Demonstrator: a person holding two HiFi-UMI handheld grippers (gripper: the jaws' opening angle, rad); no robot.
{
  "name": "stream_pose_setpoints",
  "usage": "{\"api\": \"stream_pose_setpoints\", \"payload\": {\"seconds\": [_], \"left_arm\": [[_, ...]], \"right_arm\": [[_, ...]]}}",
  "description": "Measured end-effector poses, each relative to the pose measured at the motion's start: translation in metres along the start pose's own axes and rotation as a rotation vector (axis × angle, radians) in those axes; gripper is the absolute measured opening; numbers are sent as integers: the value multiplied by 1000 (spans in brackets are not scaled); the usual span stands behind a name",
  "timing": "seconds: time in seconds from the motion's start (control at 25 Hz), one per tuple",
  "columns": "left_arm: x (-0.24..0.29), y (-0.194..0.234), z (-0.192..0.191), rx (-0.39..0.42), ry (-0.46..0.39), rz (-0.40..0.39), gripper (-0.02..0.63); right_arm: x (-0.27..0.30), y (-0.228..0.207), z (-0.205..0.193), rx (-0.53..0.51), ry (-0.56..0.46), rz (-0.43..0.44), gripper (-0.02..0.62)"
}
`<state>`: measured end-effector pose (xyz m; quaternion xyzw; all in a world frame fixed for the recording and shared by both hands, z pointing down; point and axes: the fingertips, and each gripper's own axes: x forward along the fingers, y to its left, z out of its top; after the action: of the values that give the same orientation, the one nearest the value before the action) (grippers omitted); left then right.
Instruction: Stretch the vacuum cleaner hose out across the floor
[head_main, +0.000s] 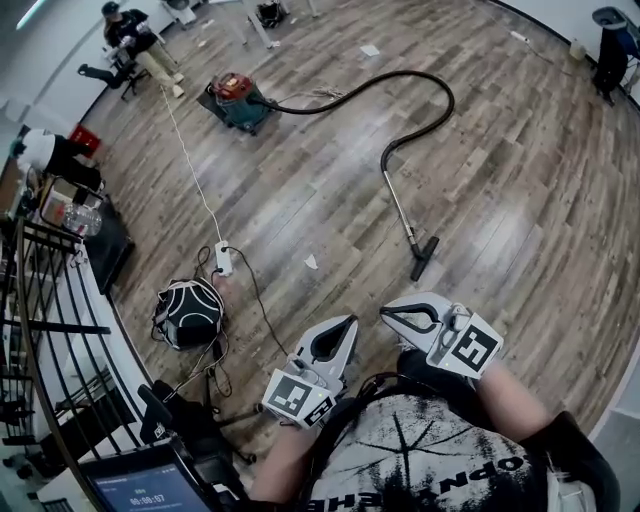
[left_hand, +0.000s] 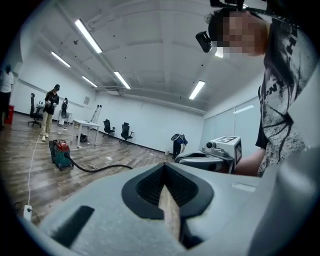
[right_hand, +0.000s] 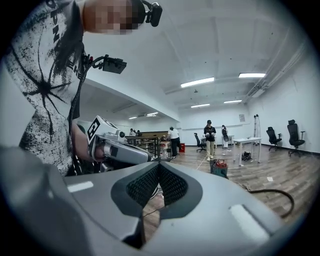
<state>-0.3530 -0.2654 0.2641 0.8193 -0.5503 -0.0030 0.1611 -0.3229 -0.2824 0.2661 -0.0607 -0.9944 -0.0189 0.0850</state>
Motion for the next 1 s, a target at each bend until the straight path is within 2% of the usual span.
{"api": "stream_pose_setpoints", "payload": {"seconds": [0.32,0.6,0.84,1.0], "left_arm": [[98,45,40,22,-35,51,0],[136,79,49,9,-44,48,0],[164,128,50,11,-25,-6,0],[185,175,63,17,-10,-77,0]], "right_arm": [[-20,-123,-2,-43,-8,4,5],[-15,-174,-10,-22,-13,-24,6],[11,-217,-25,4,12,-78,6],[41,-257,-20,2,52,-143,6]]}}
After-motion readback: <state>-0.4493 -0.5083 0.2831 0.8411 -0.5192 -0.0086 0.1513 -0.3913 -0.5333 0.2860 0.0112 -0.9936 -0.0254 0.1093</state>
